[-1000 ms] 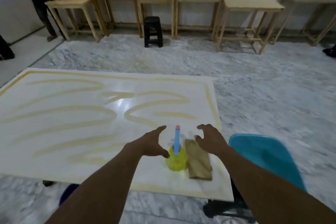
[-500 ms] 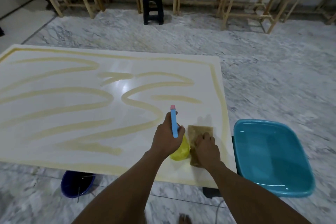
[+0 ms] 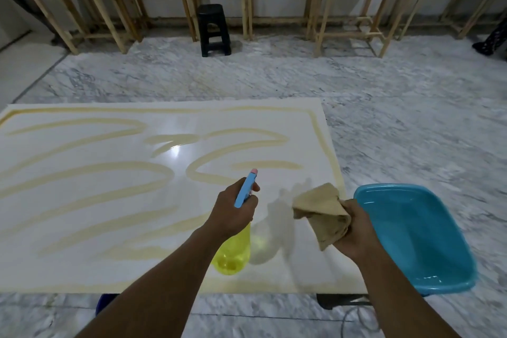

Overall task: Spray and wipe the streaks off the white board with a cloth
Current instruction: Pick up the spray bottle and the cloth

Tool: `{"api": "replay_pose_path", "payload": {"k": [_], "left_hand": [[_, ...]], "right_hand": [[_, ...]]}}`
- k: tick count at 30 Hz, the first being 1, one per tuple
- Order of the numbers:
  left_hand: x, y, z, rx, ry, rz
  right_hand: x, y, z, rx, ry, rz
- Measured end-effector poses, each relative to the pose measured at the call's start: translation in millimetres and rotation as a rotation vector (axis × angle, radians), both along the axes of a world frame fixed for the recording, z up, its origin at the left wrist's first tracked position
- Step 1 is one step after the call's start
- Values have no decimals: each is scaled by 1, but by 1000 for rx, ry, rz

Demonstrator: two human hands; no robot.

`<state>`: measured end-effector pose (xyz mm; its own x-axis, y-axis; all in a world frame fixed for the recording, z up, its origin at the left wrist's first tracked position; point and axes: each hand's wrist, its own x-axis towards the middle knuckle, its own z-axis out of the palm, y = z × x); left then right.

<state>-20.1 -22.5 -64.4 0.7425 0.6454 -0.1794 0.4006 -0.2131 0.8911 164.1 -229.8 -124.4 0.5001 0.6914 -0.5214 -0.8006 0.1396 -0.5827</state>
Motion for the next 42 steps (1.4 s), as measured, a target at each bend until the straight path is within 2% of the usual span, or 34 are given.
{"api": "replay_pose_path", "payload": {"k": [3,5,8,12,18,24,31,34,36,39,42], "left_hand": [[5,4,20,44,48,-133],[8,7,33,68,87,-218],[13,10,45,41,93,-316],[14,10,53,59,81,-390],[14,13,61,103,65,-452],[8,24,65,88,129,-502],[9,21,67,266,168,-529],[10,18,70,391,226,-622],[10,21,70,385,224,-665],[7,25,71,293,178,-588],[4,27,72,326,163,-520]], "right_hand": [[-9,1,30,396,124,-65],[-11,9,38,475,120,-97],[-11,26,58,379,138,-199],[-18,47,67,390,206,-303],[-40,60,79,310,164,-182],[-43,50,73,227,236,-145],[-50,46,73,137,257,-184],[-51,47,76,145,244,-199],[-52,48,78,146,235,-192],[-54,49,81,147,243,-184],[-55,51,81,131,256,-181]]}}
